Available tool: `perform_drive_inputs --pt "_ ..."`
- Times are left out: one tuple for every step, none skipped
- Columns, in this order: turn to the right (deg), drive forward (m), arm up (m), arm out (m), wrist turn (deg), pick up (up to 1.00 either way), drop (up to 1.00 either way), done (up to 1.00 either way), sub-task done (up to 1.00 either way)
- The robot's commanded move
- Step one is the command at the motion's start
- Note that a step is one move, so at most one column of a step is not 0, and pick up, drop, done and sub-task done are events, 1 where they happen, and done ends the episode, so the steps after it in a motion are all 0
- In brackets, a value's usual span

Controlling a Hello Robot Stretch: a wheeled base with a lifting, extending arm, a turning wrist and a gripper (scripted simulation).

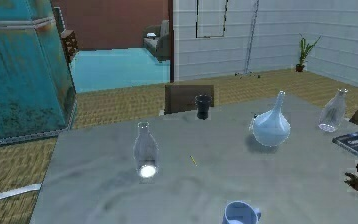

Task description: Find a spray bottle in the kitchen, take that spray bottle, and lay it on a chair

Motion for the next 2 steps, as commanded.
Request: perform_drive_inputs --pt "0.0 0.00 0.00 0.00 0.0 0.00 1.00 0.00 0.00" --pt "0.0 0.00 0.00 -0.10 0.0 0.00 0.00 0.00 0.00"
